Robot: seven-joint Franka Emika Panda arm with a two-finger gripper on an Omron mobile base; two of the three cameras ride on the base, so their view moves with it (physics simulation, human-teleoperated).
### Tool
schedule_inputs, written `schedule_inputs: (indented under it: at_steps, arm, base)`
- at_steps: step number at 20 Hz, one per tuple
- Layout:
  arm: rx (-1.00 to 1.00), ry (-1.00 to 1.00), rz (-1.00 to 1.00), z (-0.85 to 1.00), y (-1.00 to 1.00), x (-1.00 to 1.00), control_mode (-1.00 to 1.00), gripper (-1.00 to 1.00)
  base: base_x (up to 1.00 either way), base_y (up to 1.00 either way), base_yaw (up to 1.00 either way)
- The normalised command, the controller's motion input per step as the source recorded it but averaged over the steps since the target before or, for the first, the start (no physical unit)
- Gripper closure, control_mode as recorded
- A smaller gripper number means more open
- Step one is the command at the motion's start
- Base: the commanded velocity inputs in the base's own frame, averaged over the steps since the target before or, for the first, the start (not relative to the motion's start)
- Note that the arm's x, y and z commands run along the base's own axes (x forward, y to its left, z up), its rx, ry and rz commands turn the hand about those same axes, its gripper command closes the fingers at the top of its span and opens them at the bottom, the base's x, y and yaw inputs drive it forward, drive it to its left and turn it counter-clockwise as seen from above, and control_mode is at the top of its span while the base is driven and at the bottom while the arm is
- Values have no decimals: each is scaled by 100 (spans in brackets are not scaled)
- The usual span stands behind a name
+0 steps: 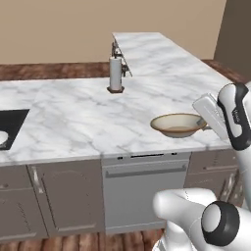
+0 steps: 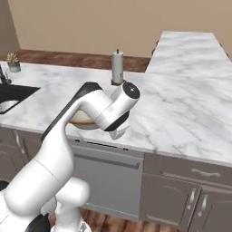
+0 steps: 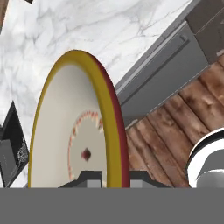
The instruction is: Pick the strainer and bowl and place them in the sink. Then turn on the water.
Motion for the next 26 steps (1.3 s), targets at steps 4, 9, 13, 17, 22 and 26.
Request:
schedule_inputs:
  at_steps: [4,9,13,17,22,26]
  arm:
    - [0,0,0,0,0,0,100,100]
    - [0,0,0,0,0,0,100,100]
    - [0,0,0,0,0,0,100,100]
    - [0,0,0,0,0,0,100,100]
    - [0,0,0,0,0,0,100,100]
    - [0,0,0,0,0,0,100,100]
  base:
    - [0,100,-25]
    - [0,100,-25]
    - [0,100,-22]
    - [0,97,-18]
    - [21,72,-11]
    - [50,11,0]
